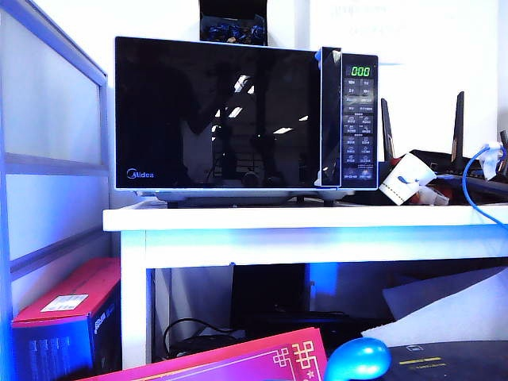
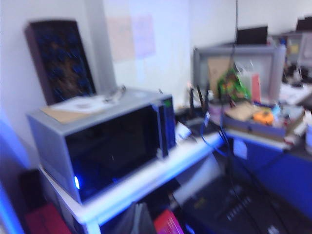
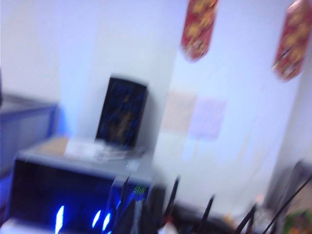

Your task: Open the microwave door, place the orange inside the microwave, then close the microwave door.

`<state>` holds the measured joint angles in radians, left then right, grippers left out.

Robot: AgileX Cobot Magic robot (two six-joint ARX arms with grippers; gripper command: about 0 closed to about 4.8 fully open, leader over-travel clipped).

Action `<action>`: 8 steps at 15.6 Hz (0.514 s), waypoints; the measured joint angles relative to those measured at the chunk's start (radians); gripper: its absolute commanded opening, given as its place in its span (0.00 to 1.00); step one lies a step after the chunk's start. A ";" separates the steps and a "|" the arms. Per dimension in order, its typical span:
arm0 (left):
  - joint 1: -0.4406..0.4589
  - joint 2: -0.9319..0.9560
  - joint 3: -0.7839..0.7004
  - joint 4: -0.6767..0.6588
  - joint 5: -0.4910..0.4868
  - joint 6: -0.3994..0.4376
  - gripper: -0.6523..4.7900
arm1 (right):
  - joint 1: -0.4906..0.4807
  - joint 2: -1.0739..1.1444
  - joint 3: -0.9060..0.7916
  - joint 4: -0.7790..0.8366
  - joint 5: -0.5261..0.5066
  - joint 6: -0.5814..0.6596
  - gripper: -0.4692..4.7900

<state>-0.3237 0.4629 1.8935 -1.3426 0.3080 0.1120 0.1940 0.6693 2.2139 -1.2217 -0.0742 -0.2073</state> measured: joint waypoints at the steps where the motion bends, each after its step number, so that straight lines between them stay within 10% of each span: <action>1: 0.043 -0.005 -0.030 -0.002 0.039 0.000 0.11 | -0.005 0.000 -0.043 -0.001 -0.021 0.012 0.09; 8: 0.198 -0.057 -0.283 0.183 0.116 0.055 0.11 | -0.048 -0.092 -0.627 0.383 -0.102 0.087 0.09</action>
<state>-0.1261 0.4061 1.6104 -1.1599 0.4240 0.1673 0.1455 0.5770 1.5867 -0.8391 -0.1764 -0.1200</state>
